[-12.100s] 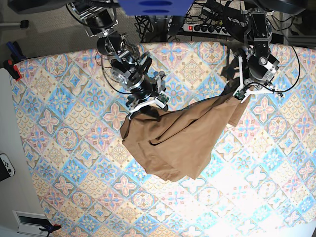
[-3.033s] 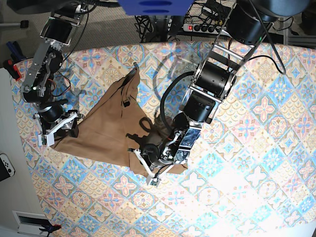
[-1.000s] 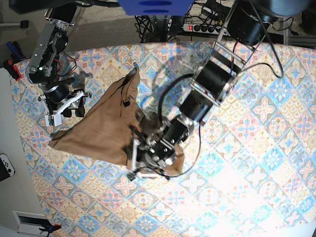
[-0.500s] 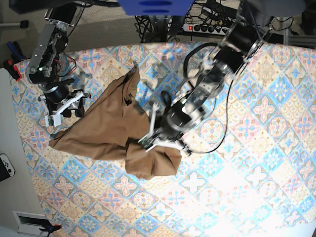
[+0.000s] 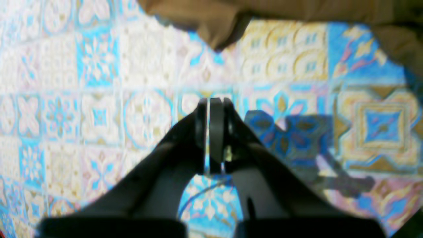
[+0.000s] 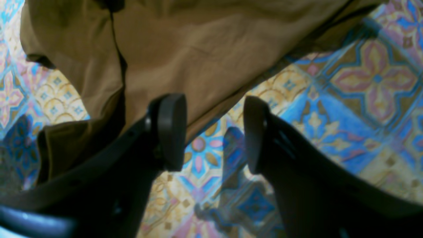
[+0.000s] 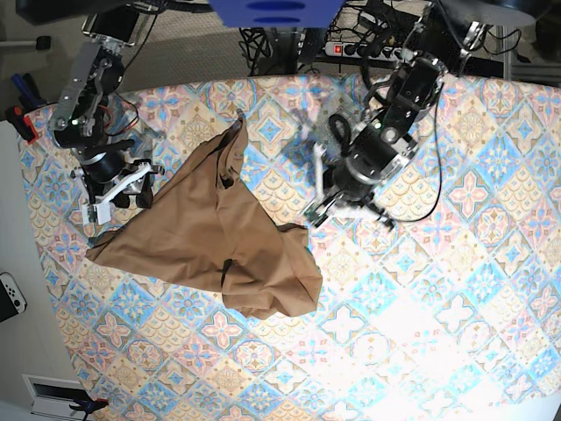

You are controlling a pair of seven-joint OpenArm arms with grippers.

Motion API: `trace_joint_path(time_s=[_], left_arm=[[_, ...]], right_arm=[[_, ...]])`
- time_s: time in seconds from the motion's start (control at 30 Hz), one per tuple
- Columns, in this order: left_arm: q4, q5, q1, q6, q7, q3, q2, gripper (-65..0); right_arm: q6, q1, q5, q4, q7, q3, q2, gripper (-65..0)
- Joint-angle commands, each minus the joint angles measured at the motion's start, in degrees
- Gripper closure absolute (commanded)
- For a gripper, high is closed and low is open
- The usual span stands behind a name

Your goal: Layout the t-shirt on the table in an organized manner, then fold the t-shirt properly

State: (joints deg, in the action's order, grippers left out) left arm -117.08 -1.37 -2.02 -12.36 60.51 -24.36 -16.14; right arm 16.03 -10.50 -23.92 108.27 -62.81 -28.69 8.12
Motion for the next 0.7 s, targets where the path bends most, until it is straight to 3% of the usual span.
trace_joint_path(time_s=[0.0, 0.07, 0.1, 0.23, 0.33, 0.47, 0.53, 0.67], left_arm=[[-0.95, 0.36, -2.42, 0.27, -1.48, 0.49, 1.94, -10.7], [0.37, 0.36, -6.55, 0.27, -1.48, 0.05, 4.32, -21.3], [1.43, 0.36, -8.48, 0.27, -1.48, -0.12, 5.20, -23.4], [14.18, 2.11, -19.74, 0.71, -1.48, -3.90, 10.73, -23.2], [28.77, 8.44, -28.26, 0.71, -1.48, -8.83, 16.19, -23.0], [43.10, 16.53, -34.77, 0.36, -1.57, -12.70, 21.37, -22.9], [47.41, 18.03, -36.00, 0.18, -4.29, -12.78, 23.22, -23.3], [50.75, 17.85, -37.06, -5.79, -7.46, -12.87, 23.57, -23.5]], right_arm=[[0.28, 0.52, -0.91, 1.14, 1.40, -0.19, 0.45, -26.6], [0.28, 0.52, -0.91, 1.14, 1.40, -0.19, 0.45, -26.6], [0.28, 0.44, -0.91, 1.23, 1.40, -0.19, 0.45, -26.6], [0.28, 0.35, -0.91, 1.31, 1.31, -0.10, 0.45, -26.6], [0.28, 0.35, -0.91, 1.40, 1.31, -0.10, 0.36, -26.6], [0.28, 0.00, -0.91, 1.40, 1.31, -0.10, 0.36, -26.6], [0.28, -1.59, -0.91, 1.40, 1.31, -0.19, 0.36, -26.6], [0.28, -3.34, -0.91, 1.40, 1.31, -0.19, 0.36, -26.6]])
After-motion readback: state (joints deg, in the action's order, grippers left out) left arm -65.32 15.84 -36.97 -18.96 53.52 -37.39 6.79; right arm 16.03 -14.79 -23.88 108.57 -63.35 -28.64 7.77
